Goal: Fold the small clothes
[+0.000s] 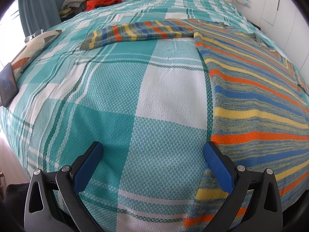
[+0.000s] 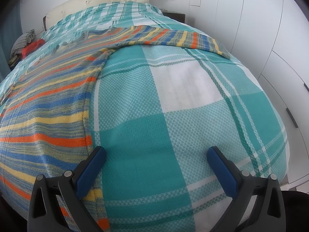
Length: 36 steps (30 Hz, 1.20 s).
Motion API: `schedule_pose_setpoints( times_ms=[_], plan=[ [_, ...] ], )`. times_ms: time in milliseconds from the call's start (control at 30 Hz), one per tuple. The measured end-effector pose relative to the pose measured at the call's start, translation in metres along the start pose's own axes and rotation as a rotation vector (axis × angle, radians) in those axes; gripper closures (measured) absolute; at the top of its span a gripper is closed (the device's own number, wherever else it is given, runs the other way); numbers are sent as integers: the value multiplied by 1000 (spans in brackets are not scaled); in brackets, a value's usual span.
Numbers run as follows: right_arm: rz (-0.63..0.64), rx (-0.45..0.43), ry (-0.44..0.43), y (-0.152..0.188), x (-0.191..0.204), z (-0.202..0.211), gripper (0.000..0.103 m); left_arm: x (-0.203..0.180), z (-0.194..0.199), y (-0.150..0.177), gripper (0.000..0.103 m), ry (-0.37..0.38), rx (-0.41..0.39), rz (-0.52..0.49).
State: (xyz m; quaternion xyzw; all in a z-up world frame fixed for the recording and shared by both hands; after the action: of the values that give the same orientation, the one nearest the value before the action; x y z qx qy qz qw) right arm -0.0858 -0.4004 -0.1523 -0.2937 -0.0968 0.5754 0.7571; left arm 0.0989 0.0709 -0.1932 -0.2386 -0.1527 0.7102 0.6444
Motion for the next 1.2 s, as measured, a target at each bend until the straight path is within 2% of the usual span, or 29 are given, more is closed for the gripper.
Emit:
schedule_pose_setpoints(
  times_ms=[233,400,600,833,1033,1100,1133,1200],
  plan=[
    [8,27,10,-8,-2,8,0,2,1,-1,0,13,-8,6],
    [58,-56,186,-23,-3,61,0,2,1,-1,0,13,-16,4],
    [109,-13,245,-40,2,93,0,1,1,-1,0,7,-19,4],
    [110,-3,263,-54,6,109,0,1,1,-1,0,7,-19,4],
    [89,8,239,-56,8,109,0,1,1,-1,0,7,-14,5],
    [80,-6,196,-55,8,106,0,2,2,-3,0,13,3,7],
    [62,-26,111,-56,7,103,0,2,3,-4,0,18,15,10],
    [14,-77,-169,-63,-2,91,1,6,14,-7,1,62,28,28]
  ],
)
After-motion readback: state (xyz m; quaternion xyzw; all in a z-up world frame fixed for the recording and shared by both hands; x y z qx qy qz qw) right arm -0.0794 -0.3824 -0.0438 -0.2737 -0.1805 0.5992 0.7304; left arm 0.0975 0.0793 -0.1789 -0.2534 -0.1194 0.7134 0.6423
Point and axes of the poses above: each gripper's, at about its wrist camera, not at the fingertips, and z roughly against the way its jaws point, x to its left, y to its underside, the point moved 2 cm from there along -z, roughly the way its jaws point, and after that the axes turned 15 degrees about z, right-handed, at the moved point
